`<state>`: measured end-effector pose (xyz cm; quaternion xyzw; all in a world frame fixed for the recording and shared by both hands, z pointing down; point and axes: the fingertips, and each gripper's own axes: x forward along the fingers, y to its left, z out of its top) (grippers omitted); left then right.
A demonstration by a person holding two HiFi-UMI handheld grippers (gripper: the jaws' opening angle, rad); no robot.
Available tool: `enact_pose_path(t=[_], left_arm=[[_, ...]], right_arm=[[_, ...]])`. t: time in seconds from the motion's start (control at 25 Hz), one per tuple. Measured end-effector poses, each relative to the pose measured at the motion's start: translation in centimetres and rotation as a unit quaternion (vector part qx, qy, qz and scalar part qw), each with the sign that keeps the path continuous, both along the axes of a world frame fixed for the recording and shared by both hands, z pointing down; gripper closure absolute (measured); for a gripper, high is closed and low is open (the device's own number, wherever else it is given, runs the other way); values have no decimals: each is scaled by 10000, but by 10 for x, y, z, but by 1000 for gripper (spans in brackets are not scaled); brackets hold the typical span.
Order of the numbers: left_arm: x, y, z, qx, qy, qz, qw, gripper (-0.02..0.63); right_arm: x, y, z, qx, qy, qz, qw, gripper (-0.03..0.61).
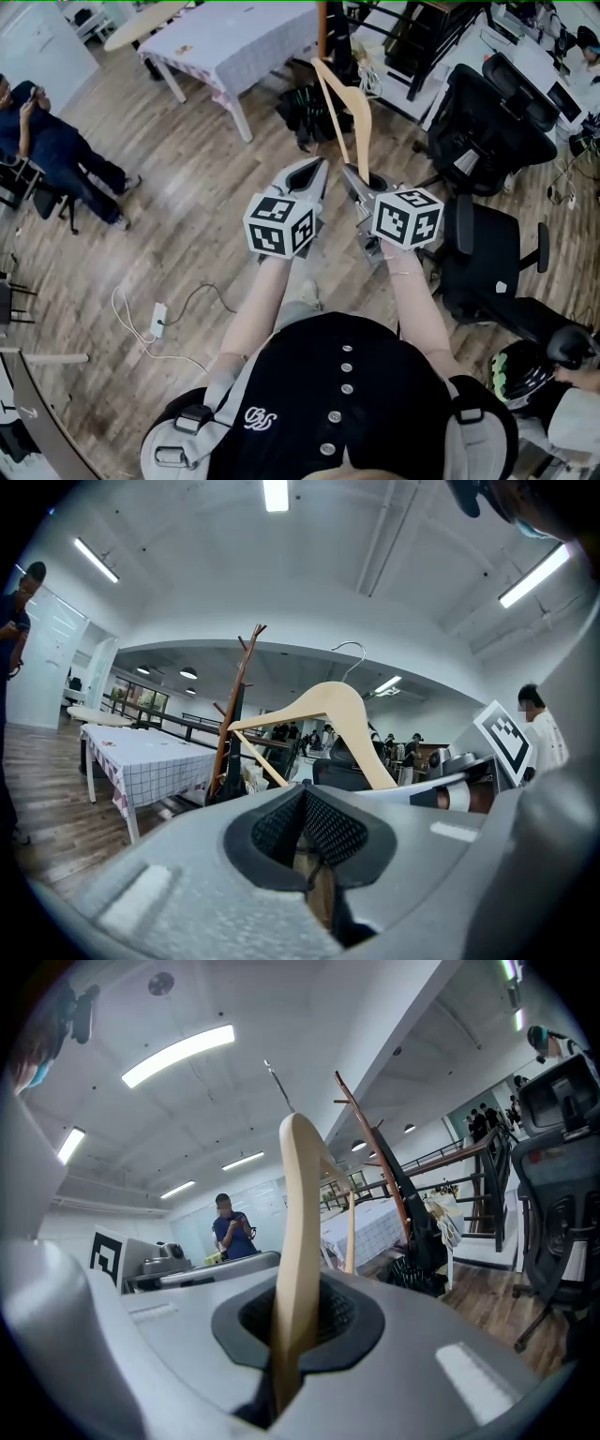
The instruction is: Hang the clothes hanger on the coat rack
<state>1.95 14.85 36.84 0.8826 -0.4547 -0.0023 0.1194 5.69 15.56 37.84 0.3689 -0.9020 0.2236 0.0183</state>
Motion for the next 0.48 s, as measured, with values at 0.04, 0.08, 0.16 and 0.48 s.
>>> enact_pose_path(t=[0.04, 0.08, 0.16, 0.48], left_arm=[[-4, -9, -2, 7, 8, -5, 10000, 615], [-8, -18, -3, 20, 11, 1, 10000, 615], [-15, -34, -6, 55, -12, 46, 10000, 615], [-38, -83, -6, 78, -45, 203, 9998, 615]], right_arm=[[-4, -8, -2, 22, -16, 11, 10000, 583], [-7, -16, -3, 44, -33, 26, 10000, 583], [-14, -32, -5, 84, -35, 61, 9999, 583], [-38, -78, -3, 94, -6, 157, 9998, 583]])
